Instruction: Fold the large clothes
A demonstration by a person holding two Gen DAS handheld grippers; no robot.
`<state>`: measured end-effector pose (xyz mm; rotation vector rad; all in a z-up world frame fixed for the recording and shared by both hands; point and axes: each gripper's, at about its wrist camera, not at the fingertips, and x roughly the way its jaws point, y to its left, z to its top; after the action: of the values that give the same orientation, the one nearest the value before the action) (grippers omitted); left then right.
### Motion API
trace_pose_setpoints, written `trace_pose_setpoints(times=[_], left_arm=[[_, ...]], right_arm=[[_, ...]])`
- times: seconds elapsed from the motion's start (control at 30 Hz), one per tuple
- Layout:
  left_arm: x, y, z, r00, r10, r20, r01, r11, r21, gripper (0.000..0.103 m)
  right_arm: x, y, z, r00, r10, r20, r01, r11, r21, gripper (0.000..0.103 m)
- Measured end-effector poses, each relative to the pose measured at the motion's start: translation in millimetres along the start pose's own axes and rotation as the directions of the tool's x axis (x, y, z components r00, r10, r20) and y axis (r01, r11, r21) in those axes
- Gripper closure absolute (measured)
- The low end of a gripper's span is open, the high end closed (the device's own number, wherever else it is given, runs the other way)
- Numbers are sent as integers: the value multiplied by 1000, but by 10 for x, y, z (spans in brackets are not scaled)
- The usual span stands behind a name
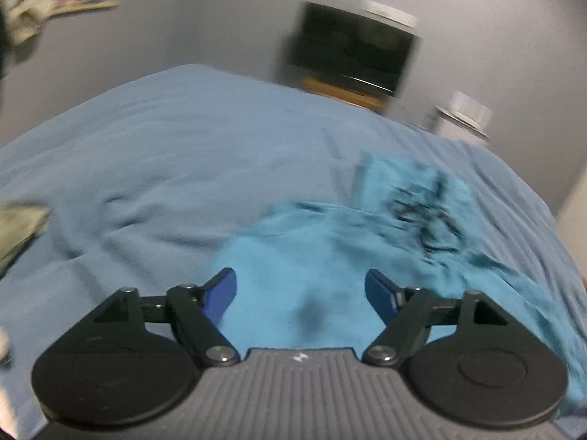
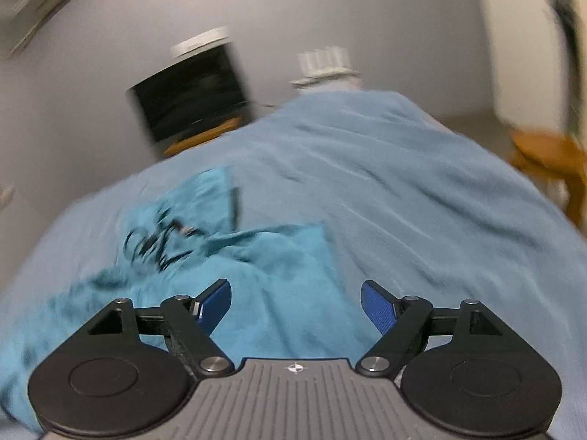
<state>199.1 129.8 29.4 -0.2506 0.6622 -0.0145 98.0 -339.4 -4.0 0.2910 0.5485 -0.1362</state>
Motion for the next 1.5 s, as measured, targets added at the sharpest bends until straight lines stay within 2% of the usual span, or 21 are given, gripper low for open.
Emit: trace_pose_setpoints(times=[0.07, 0.17, 0.33, 0.43, 0.5, 0.57, 0.67, 0.73, 0.87, 1.03, 1.2, 1.33, 1.37, 1.4, 1.43, 1.47, 1.5], left_arm=[[207, -270, -4, 999, -37, -9, 38, 997, 66, 24], [545, -656, -45, 999, -41, -31, 46, 985, 167, 24], [1160, -1039, -202, 999, -4, -44, 18, 949, 316, 24], [1496, -1041, -303, 998, 30, -53, -10, 937, 349, 24], [1742, -975, -338, 995, 73, -74, -44, 940, 339, 24], [1903, -883, -351, 993, 76, -95, -45, 955, 294, 24], [2028, -770, -386, 995, 53, -86, -31, 970, 241, 22], [2070, -753, -443, 996, 50, -76, -30, 970, 242, 19], [2127, -821, -542, 996, 77, -39, -62, 953, 298, 17], [2096, -719, -524, 998, 64, 19, -67, 969, 238, 17], [2122, -646, -512, 996, 61, 60, -71, 977, 199, 17], [2155, -631, -520, 996, 57, 66, -69, 979, 191, 17], [2156, -626, -526, 996, 56, 66, -68, 979, 190, 17], [2162, -624, -528, 996, 55, 65, -67, 980, 190, 17], [2167, -623, -530, 996, 56, 63, -67, 980, 190, 17], [2174, -623, -530, 997, 56, 61, -66, 980, 189, 17], [2177, -623, -529, 997, 55, 59, -66, 980, 189, 17]], right_arm=[[222, 216, 29, 999, 21, -24, -24, 992, -124, 23], [617, 484, 4, 996, 20, -90, -41, 969, -244, 27], [1176, 654, -112, 989, -3, -146, -41, 956, -292, 31], [1506, 653, -190, 986, -18, -166, -31, 957, -288, 31], [1744, 671, -221, 986, -24, -163, -24, 959, -284, 30], [1903, 677, -196, 990, -12, -140, -27, 963, -269, 30], [1969, 671, -10, 995, 77, -67, -88, 977, -193, 31], [2099, 712, 157, 993, 110, -47, -117, 976, -183, 31], [2600, 828, 565, 985, 164, -57, -172, 970, -170, 31], [3320, 918, 1020, 975, 213, -58, -219, 966, -135, 31], [3960, 845, 1245, 967, 240, -83, -239, 971, 28, 26], [4261, 833, 1282, 956, 273, -104, -261, 959, 111, 24], [4316, 860, 1286, 953, 280, -112, -268, 957, 112, 27], [4355, 894, 1288, 948, 295, -119, -283, 953, 109, 49], [4371, 932, 1286, 938, 326, -121, -315, 944, 101, 61], [4353, 960, 1305, 933, 341, -114, -334, 939, 81, 89], [4307, 983, 1319, 932, 348, -101, -343, 937, 67, 97]])
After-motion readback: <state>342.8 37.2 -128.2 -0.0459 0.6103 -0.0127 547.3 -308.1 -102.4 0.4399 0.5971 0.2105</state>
